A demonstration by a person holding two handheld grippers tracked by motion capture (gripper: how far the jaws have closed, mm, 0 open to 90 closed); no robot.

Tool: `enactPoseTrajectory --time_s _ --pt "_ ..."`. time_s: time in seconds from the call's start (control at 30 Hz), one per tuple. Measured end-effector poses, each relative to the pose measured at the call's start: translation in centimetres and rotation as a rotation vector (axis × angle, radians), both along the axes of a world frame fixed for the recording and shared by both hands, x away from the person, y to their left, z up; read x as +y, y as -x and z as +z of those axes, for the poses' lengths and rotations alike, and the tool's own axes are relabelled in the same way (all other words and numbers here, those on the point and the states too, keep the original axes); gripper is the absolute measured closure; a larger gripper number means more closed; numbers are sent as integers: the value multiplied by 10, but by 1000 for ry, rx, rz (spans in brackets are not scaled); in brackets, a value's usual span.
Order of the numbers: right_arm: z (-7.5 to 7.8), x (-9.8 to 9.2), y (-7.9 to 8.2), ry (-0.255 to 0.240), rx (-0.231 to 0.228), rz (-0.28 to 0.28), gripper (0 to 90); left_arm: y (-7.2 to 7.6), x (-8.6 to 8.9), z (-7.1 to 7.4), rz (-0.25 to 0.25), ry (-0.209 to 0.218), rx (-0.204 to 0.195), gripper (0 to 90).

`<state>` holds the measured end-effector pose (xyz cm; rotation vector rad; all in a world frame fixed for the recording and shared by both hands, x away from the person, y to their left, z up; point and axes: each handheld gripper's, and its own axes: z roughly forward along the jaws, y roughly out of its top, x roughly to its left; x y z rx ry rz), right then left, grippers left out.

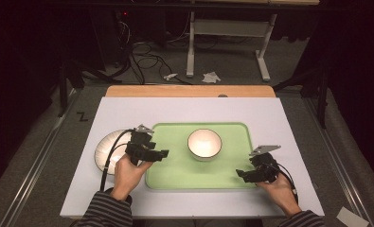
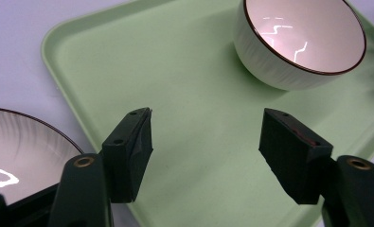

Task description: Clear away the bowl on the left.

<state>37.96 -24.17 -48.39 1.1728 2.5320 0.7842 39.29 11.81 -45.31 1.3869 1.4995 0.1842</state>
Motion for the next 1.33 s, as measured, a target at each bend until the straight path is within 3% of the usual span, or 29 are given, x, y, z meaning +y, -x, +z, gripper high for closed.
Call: enactPoseTrajectory --time_s 0.37,0.67,0.73,1.33 --pt "1 0 1 -2 -5 8 278 7 -8 -5 -39 -13 11 357" --pt "1 1 1 4 -17 5 274 11 -17 -14 -72 -76 15 384" --pt "1 0 1 3 -22 3 273 13 -21 -18 -91 -97 33 383" --pt "1 2 1 4 -21 10 281 13 -27 -26 -117 -128 79 382"
